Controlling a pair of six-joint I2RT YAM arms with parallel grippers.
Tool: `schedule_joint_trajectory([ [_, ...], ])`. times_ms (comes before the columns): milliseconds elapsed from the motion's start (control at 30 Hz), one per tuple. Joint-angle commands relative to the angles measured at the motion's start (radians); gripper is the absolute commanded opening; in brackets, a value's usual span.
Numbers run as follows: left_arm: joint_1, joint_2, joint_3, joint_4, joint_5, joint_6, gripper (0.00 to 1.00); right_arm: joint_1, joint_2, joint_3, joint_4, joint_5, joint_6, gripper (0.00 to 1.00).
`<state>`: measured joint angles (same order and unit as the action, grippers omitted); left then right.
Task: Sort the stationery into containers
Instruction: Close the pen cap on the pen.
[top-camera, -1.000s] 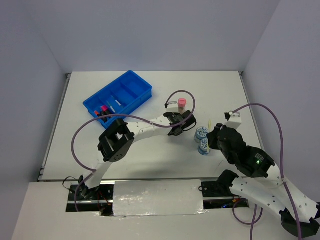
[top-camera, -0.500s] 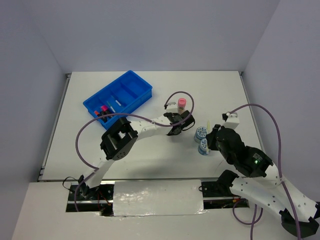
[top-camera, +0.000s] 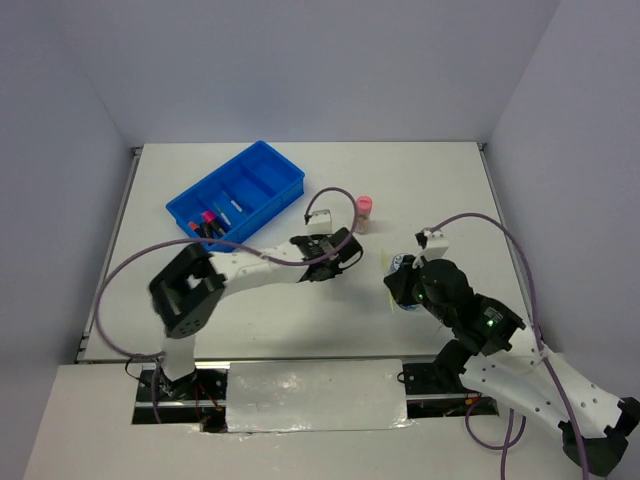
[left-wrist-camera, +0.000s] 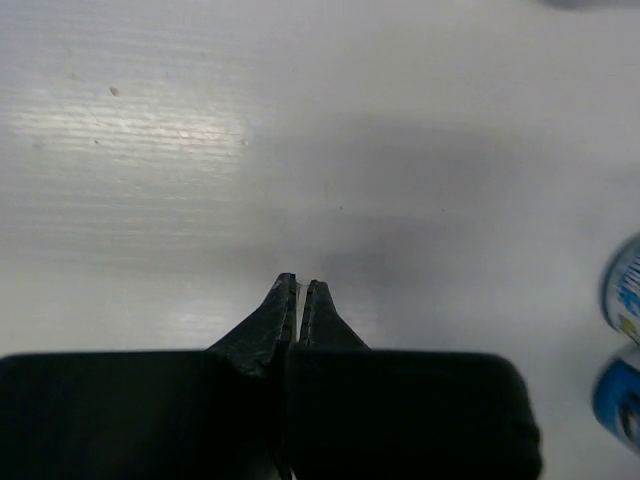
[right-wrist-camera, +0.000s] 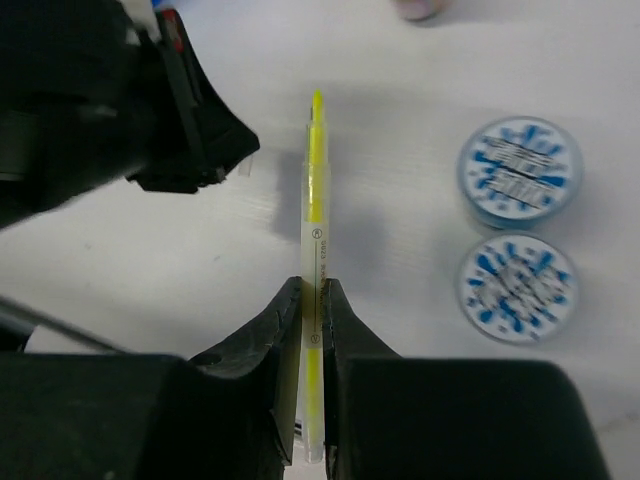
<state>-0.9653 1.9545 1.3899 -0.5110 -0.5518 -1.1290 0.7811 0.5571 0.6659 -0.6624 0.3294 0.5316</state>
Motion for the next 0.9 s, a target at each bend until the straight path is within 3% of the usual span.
schedule_joint_trajectory([
  [0,-0.001,-0.27,-0.134,0.205,-0.017,0.11,0.0,0.004,-0.005,-0.089,0.263,-0.219,-0.051,0.0],
  [67,0.002,-0.423,-0.215,0.3,-0.017,0.184,0.0,0.032,0.006,-0.17,0.433,-0.321,-0.053,0.0],
  [167,0.01,-0.64,-0.38,0.481,-0.031,0.273,0.0,0.124,0.039,-0.242,0.631,-0.345,-0.045,0.0],
  [300,0.023,-0.923,-0.682,0.832,0.036,0.363,0.0,0.294,0.11,-0.281,0.869,-0.204,-0.029,0.0],
  [367,0.028,-1.044,-0.755,0.986,0.095,0.374,0.0,0.37,0.148,-0.285,0.918,-0.058,0.01,0.0],
  [500,0.031,-1.173,-0.871,1.109,0.177,0.376,0.0,0.455,0.173,-0.312,1.116,0.033,0.002,0.0],
  [867,0.033,-1.307,-0.947,1.189,0.214,0.278,0.0,0.635,0.283,-0.177,1.12,0.233,-0.131,0.0],
])
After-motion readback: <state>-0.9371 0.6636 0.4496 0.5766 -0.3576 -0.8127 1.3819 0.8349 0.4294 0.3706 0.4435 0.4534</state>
